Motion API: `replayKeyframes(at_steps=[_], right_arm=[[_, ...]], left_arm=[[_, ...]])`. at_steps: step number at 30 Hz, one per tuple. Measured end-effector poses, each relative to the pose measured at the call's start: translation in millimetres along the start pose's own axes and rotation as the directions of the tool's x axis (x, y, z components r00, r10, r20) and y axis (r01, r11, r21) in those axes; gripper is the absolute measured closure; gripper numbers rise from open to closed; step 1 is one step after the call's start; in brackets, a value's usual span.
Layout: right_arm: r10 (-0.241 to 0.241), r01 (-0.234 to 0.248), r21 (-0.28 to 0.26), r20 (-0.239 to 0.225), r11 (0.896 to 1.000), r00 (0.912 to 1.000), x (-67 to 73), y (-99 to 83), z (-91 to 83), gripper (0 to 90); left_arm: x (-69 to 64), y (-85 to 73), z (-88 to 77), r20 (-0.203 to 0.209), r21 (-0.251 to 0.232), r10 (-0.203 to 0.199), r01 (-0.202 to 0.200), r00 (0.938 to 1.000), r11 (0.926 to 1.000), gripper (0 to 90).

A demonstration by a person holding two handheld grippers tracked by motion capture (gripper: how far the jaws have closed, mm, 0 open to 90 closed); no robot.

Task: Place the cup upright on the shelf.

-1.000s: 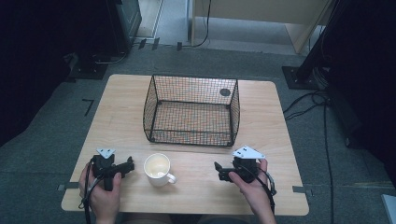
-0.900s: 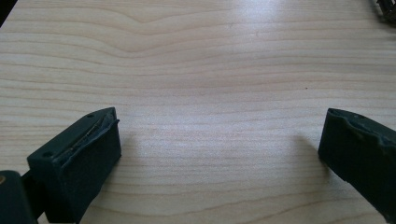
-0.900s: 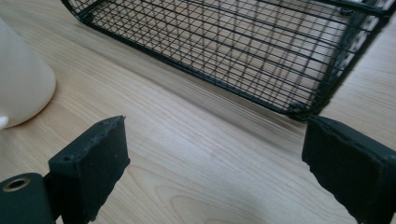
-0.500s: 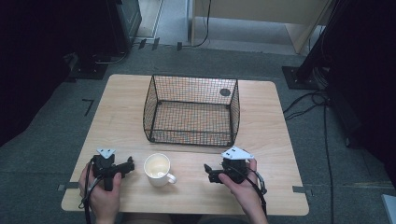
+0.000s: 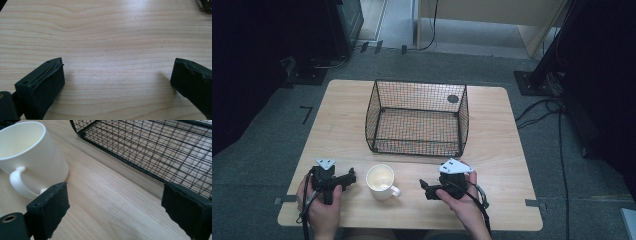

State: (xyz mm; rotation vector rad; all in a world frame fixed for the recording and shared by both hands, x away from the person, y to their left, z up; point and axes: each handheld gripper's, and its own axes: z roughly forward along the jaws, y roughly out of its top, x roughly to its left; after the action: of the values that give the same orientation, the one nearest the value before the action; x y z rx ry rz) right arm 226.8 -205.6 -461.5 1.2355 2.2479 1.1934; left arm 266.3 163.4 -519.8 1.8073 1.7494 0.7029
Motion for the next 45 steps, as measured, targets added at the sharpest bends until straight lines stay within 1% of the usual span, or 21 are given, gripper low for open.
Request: replayKeyframes(at_steps=[6, 7, 9, 10, 20, 22, 23, 24, 26, 27, 30, 31, 32, 33, 34, 36, 39, 44, 45], right_arm=[[-0.004, 0.004, -0.002, -0.022, 1.000, 0.9997, 6.4, 1.8, 2.3, 8.2], [-0.005, 0.004, -0.006, -0.035, 1.000, 0.9994, 9.1, 2.6, 3.1, 8.5], [-0.008, 0.007, -0.007, -0.040, 1.000, 0.9992, 10.4, 3.1, 3.4, 8.6], [-0.010, 0.010, -0.009, -0.048, 1.000, 0.9988, 13.3, 4.0, 3.9, 9.1], [-0.025, 0.024, -0.015, -0.077, 1.000, 0.9967, 24.1, 6.2, 6.8, 10.3], [-0.021, 0.019, -0.019, -0.104, 1.000, 0.9944, 27.9, 6.8, 7.3, 11.1], [-0.021, 0.019, -0.019, -0.104, 1.000, 0.9944, 27.9, 6.8, 7.3, 11.1], [-0.027, 0.024, -0.027, -0.127, 0.999, 0.9915, 30.8, 7.4, 7.7, 11.7], [-0.030, 0.027, -0.026, -0.133, 0.999, 0.9907, 32.7, 7.6, 8.0, 12.1], [-0.040, 0.037, -0.026, -0.147, 0.999, 0.9883, 35.9, 8.1, 9.1, 12.1], [-0.050, 0.047, -0.025, -0.181, 0.999, 0.9823, 41.4, 7.9, 11.1, 12.3], [-0.050, 0.047, -0.025, -0.181, 0.999, 0.9823, 41.4, 7.9, 11.1, 12.3], [-0.067, 0.063, -0.023, -0.203, 0.998, 0.9769, 46.0, 7.1, 12.8, 12.8], [-0.076, 0.073, -0.023, -0.208, 0.997, 0.9750, 48.8, 6.4, 14.2, 12.9], [-0.087, 0.084, -0.025, -0.211, 0.996, 0.9736, 51.2, 5.7, 15.8, 13.3], [-0.092, 0.089, -0.024, -0.210, 0.996, 0.9734, 55.5, 4.5, 18.5, 15.7], [-0.110, 0.105, -0.033, -0.196, 0.994, 0.9744, 61.1, 3.3, 21.5, 18.8], [-0.119, 0.116, -0.029, -0.200, 0.993, 0.9725, 67.2, 1.6, 26.1, 20.4], [-0.126, 0.121, -0.036, -0.196, 0.992, 0.9725, 69.9, 0.0, 28.2, 25.6]], left_arm=[[-0.2, 0.0, 0.1, 0.001, -0.001, -0.001, 0.001, 1.0000, 1.0000, 0.0], [-0.2, 0.0, 0.1, 0.001, -0.001, -0.001, 0.001, 1.0000, 1.0000, 0.0], [-0.1, 0.0, 0.1, 0.001, -0.001, 0.000, 0.000, 1.0000, 1.0000, 0.0], [-0.1, 0.0, 0.1, 0.001, -0.001, 0.000, 0.000, 1.0000, 1.0000, 0.0], [-0.2, 0.0, 0.1, 0.002, -0.001, 0.001, -0.001, 1.0000, 1.0000, 0.0], [-0.2, 0.0, 0.1, 0.003, -0.001, 0.002, -0.002, 1.0000, 1.0000, 0.0], [-0.2, 0.0, 0.1, 0.003, -0.001, 0.001, -0.001, 1.0000, 1.0000, 0.0], [-0.2, 0.0, 0.1, 0.003, -0.001, 0.002, -0.002, 1.0000, 1.0000, 0.0], [-0.2, 0.0, 0.1, 0.003, -0.001, 0.002, -0.002, 1.0000, 1.0000, 0.0], [-0.2, 0.0, 0.1, 0.003, -0.001, 0.002, -0.002, 1.0000, 1.0000, 0.0], [-0.3, 0.0, 0.1, 0.003, -0.001, 0.003, -0.003, 1.0000, 1.0000, 0.0], [-0.3, 0.0, 0.1, 0.003, -0.001, 0.003, -0.003, 1.0000, 1.0000, 0.0], [-0.3, 0.0, 0.1, 0.003, -0.001, 0.003, -0.003, 1.0000, 1.0000, 0.0], [-0.3, 0.0, 0.1, 0.003, -0.001, 0.003, -0.003, 1.0000, 1.0000, 0.0], [-0.3, 0.0, 0.1, 0.004, -0.001, 0.003, -0.003, 1.0000, 1.0000, 0.0], [-0.3, 0.0, 0.1, 0.003, -0.001, 0.003, -0.003, 1.0000, 1.0000, 0.0], [-0.3, 0.0, 0.1, 0.003, -0.001, 0.003, -0.003, 1.0000, 1.0000, 0.0], [-0.3, 0.0, 0.1, 0.004, -0.001, 0.003, -0.003, 1.0000, 1.0000, 0.0], [-0.3, 0.0, 0.1, 0.003, -0.001, 0.003, -0.003, 1.0000, 1.0000, 0.0]])
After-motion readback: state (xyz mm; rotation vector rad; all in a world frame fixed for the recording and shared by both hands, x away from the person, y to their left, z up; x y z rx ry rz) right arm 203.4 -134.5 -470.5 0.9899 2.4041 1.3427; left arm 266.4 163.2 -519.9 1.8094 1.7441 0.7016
